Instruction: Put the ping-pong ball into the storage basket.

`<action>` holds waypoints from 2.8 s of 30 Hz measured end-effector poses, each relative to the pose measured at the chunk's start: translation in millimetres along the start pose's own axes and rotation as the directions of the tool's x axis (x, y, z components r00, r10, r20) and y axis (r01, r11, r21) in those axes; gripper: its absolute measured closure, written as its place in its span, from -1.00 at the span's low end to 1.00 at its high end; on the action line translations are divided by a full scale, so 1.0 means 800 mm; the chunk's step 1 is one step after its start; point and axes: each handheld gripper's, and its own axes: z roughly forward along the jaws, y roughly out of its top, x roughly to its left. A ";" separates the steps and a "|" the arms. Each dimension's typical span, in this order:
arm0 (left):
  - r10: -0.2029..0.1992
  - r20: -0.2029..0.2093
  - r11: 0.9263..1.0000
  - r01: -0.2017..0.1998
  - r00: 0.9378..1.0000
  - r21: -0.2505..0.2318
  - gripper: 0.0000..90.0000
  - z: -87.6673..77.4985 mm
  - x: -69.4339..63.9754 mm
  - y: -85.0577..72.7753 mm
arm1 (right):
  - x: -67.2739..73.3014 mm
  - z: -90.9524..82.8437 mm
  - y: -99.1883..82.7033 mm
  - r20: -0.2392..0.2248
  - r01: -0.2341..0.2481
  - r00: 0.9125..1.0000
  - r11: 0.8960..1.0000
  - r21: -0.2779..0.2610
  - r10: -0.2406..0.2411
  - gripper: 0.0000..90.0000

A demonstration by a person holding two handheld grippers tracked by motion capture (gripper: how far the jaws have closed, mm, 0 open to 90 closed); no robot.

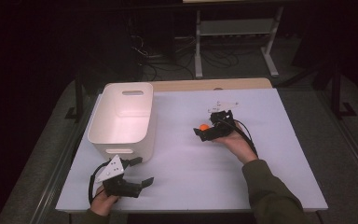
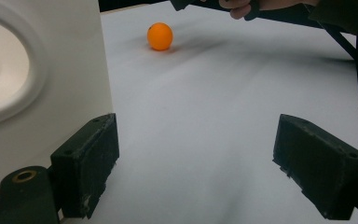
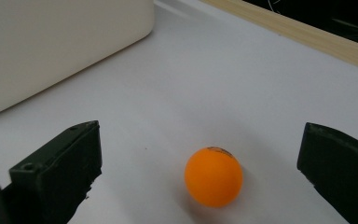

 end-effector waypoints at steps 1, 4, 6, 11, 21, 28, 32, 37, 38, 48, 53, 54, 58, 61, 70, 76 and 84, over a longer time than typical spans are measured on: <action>-0.001 0.000 1.000 0.001 1.000 0.000 -0.69 0.000 0.000 0.000 | -0.001 0.000 0.000 0.001 0.000 1.000 1.000 -0.001 0.000 -1.00; 0.000 0.000 1.000 0.000 1.000 -0.001 -0.69 0.000 0.000 0.000 | -0.002 0.002 0.002 0.007 0.001 1.000 1.000 -0.002 -0.001 -1.00; 0.000 0.000 1.000 0.000 1.000 0.000 -0.69 0.000 0.000 0.000 | -0.003 0.004 0.003 0.008 0.002 1.000 1.000 -0.002 -0.002 -1.00; 0.000 0.000 1.000 0.000 1.000 0.001 -0.69 0.000 0.000 0.000 | -0.005 0.008 0.004 0.008 -0.002 1.000 1.000 -0.006 0.002 -1.00; 0.003 0.001 1.000 -0.003 1.000 0.002 -0.69 0.000 0.000 0.000 | -0.006 0.017 0.004 0.011 -0.005 1.000 1.000 -0.006 0.005 -1.00; 0.005 0.002 1.000 -0.005 1.000 0.004 -0.69 0.000 0.000 0.000 | -0.011 0.018 0.003 0.022 -0.012 1.000 1.000 -0.006 0.012 -1.00; 0.005 0.002 1.000 -0.005 1.000 0.005 -0.69 0.000 0.000 0.000 | -0.014 0.019 0.003 0.027 -0.019 0.999 1.000 -0.005 0.019 -1.00; 0.005 0.001 1.000 -0.005 1.000 0.001 -0.69 0.000 -0.001 0.000 | -0.016 0.024 0.000 0.032 -0.026 0.999 1.000 0.006 0.026 -1.00; 0.006 0.001 1.000 -0.006 1.000 -0.001 -0.69 0.000 -0.002 0.000 | -0.017 0.025 -0.001 0.031 -0.027 0.999 1.000 0.008 0.027 -1.00; 0.008 0.000 1.000 -0.008 1.000 -0.004 -0.69 0.000 -0.002 0.000 | -0.018 0.036 -0.006 0.031 -0.038 0.999 0.998 0.048 0.037 -0.98; 0.009 0.000 1.000 -0.009 1.000 -0.005 -0.69 0.000 -0.002 0.000 | -0.020 0.043 -0.011 0.030 -0.048 0.998 0.996 0.072 0.046 -0.98; 0.009 0.000 1.000 -0.009 1.000 -0.005 -0.69 0.000 -0.002 0.000 | -0.020 0.044 -0.011 0.029 -0.053 0.998 0.996 0.073 0.051 -0.98; 0.009 0.000 1.000 -0.009 1.000 -0.005 -0.69 0.000 -0.002 0.000 | -0.021 0.046 -0.013 0.028 -0.059 0.998 0.995 0.085 0.057 -0.98; 0.011 0.000 1.000 -0.011 1.000 -0.005 -0.69 0.000 -0.002 0.000 | -0.021 0.050 -0.016 0.025 -0.055 0.998 0.993 0.103 0.053 -0.98; 0.012 0.001 1.000 -0.012 1.000 -0.006 -0.69 0.000 -0.002 0.000 | -0.020 0.057 -0.021 0.025 -0.050 0.999 0.989 0.136 0.047 -0.98; 0.014 0.001 1.000 -0.014 1.000 -0.005 -0.69 0.000 -0.002 0.000 | -0.016 0.061 -0.023 0.025 -0.039 0.999 0.986 0.161 0.035 -0.98; 0.014 0.002 1.000 -0.014 1.000 -0.004 -0.69 0.000 -0.002 0.000 | -0.015 0.060 -0.023 0.028 -0.035 0.999 0.985 0.166 0.031 -0.93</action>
